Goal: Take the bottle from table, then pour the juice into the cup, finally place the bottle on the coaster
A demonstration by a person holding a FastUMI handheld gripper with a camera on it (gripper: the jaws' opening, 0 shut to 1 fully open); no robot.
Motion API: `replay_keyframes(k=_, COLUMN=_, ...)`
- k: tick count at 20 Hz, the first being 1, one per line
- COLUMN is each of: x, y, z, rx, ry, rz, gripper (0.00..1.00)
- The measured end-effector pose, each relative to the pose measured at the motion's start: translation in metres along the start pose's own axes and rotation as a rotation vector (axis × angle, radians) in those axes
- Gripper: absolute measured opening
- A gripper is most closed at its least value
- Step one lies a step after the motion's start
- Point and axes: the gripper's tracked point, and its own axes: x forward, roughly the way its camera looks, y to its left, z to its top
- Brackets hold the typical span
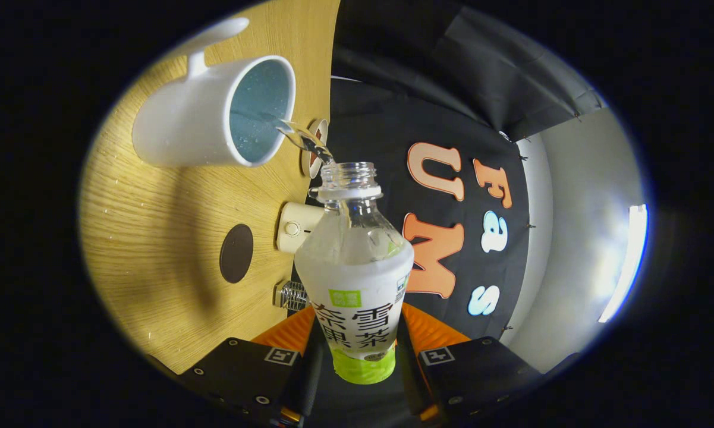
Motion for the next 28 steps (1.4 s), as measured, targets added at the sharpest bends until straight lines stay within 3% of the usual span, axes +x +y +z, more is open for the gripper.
replay_keyframes(k=28, x=-0.0023, y=-0.0061, z=0.0051, rx=-0.044, ry=-0.032, rz=0.009, gripper=0.6)
